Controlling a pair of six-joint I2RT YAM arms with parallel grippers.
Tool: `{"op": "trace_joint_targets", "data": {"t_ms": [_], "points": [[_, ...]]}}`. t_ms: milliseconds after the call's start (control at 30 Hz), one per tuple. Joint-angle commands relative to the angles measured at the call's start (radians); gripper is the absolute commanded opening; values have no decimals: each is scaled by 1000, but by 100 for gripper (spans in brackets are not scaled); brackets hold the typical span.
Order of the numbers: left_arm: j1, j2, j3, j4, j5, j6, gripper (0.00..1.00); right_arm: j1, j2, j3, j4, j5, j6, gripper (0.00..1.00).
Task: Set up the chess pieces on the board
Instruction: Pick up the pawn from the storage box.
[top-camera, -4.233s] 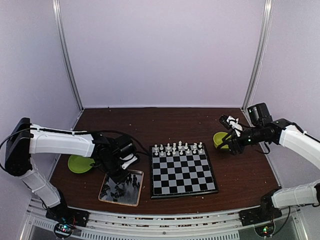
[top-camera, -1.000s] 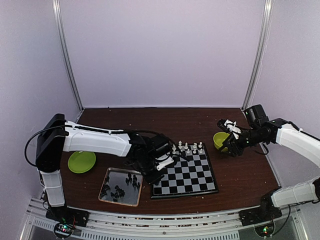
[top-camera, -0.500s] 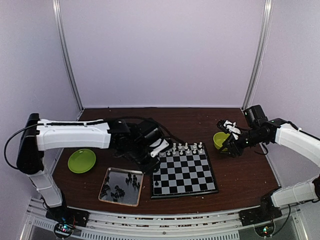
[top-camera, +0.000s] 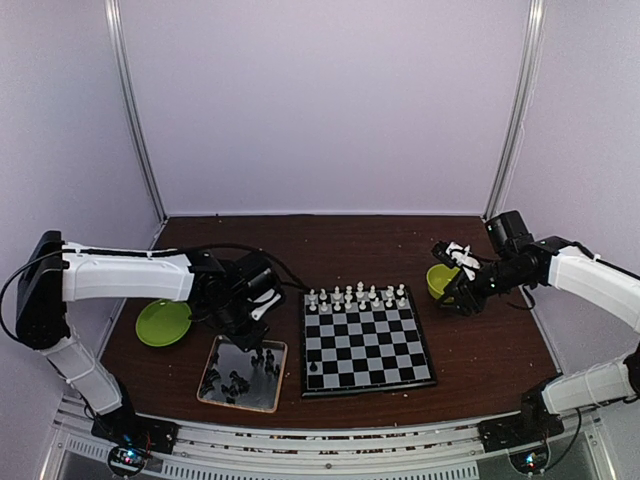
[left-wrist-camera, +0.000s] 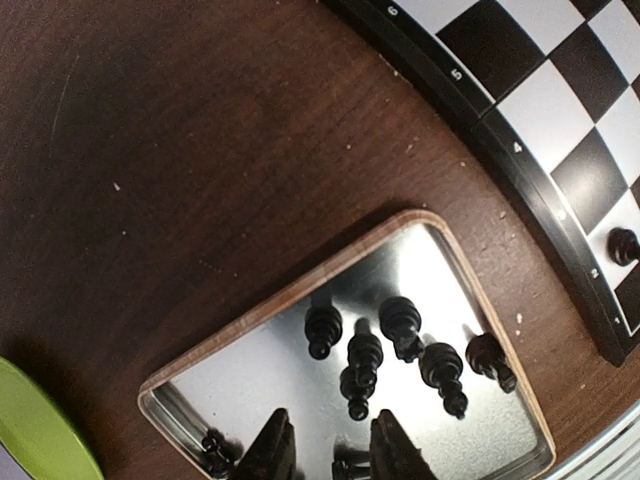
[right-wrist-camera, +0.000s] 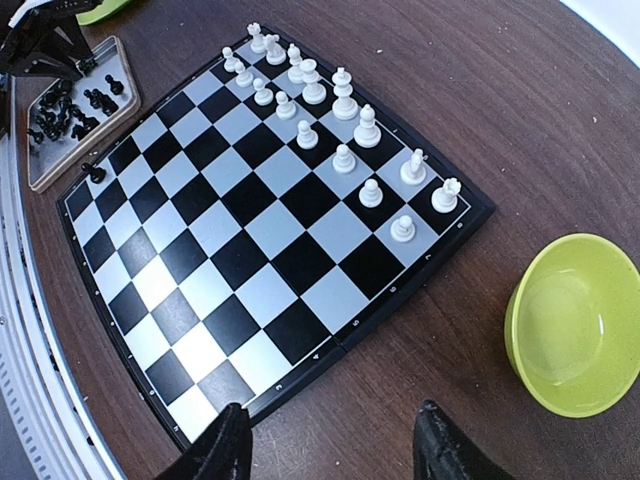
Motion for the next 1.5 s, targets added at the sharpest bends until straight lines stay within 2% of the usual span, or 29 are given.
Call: {"op": "trace_joint_targets", "data": {"t_ms": [0,500,833,1033,1200,1467], "points": [[12,57,30,39,14,-9,27,6,5,18,-8,13,-12,55],[32,132,42,94,23,4,20,7,10,19,-11,23,-17,55],[37,156,41,100,19,9,10,7,15,18,-11,27,-18,55],[39,152,36,92,14,9,0,7,16,18,-13,28,-18,55],[49,110,36,64,-22,13,0,7,16,18,-12,29,-18,55],[135,-60,33,94,175,64,0,7,19,19,-14,32,-19,55]]}}
